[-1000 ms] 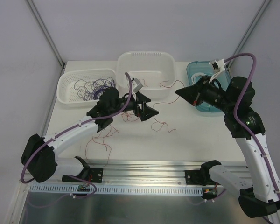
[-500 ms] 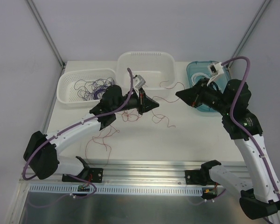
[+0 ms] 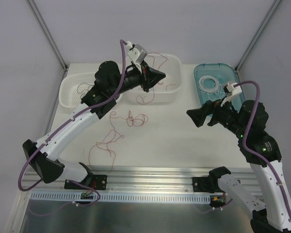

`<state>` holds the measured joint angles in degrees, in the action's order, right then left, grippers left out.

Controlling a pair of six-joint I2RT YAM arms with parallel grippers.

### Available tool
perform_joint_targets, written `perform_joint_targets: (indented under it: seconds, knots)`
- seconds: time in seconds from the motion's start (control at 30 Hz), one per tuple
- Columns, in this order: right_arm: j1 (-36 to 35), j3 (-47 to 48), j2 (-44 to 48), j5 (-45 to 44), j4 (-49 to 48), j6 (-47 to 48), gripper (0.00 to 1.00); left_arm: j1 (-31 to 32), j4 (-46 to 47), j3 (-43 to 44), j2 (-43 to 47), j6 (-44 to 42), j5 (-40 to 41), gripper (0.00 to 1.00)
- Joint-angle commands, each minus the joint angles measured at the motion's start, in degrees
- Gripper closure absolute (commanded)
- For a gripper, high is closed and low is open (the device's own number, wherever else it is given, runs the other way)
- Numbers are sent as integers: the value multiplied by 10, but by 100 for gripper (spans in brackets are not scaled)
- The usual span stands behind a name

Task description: Untangle the cables

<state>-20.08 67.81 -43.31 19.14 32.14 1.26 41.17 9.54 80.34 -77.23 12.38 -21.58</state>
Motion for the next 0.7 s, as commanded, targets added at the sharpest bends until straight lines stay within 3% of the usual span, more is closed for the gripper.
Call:
perform_joint_targets:
  seconds: [0.0, 0.4, 0.67]
  knots:
    - [-2, -17, 30, -59, 16, 42, 3, -23, -34, 89, -35, -51, 34, 100]
    - [-2, -66, 42, -57, 23, 41, 3, -115, -34, 352, -211, -55, 32, 100]
    - [-2, -87, 45, -49, 28, 36, 3, -141, -29, 377, -308, -60, 47, 100]
